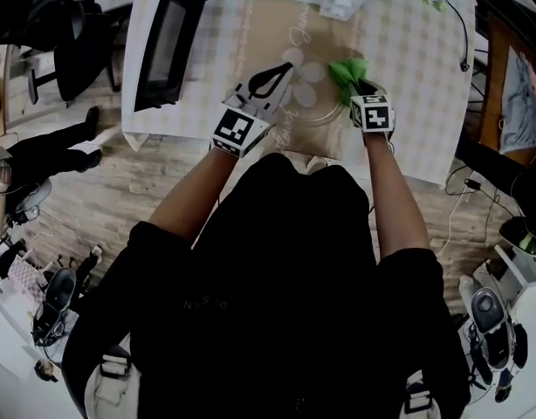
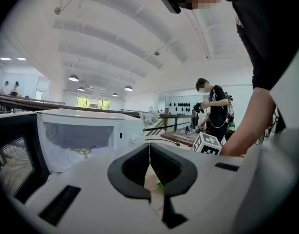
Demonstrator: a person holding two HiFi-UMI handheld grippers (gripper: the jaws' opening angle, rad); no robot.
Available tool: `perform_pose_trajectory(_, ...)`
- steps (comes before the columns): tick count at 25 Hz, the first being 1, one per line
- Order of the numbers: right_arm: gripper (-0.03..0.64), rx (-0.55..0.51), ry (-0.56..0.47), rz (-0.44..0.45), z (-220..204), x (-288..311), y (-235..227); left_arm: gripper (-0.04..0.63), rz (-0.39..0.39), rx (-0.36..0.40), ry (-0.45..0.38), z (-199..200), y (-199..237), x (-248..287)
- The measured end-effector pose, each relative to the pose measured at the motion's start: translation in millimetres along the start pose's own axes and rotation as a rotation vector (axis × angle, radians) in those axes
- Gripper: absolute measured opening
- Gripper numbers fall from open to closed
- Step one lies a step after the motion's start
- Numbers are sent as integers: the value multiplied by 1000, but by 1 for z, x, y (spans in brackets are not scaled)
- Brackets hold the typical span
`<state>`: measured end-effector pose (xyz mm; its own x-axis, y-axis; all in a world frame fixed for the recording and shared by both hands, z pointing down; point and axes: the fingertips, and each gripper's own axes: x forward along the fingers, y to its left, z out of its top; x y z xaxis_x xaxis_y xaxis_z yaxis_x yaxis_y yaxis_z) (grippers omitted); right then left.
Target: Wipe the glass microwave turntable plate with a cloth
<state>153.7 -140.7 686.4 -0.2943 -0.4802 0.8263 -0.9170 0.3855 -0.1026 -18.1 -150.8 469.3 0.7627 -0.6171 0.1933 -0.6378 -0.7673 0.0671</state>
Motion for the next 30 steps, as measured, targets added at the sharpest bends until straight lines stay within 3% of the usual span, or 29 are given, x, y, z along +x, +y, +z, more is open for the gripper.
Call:
perform_pose_trajectory(8,81,-153,-76,176,56,9,98,20,98,-1,-11,-3,33,-28)
perform_pose_trajectory(17,83,-279,-8,360,60,35,215,20,163,-34,7,-17,53,-60)
perform_pose_trajectory(30,83,-398,107,384,29,69,238,20,187,-66,18,-26,62,-77)
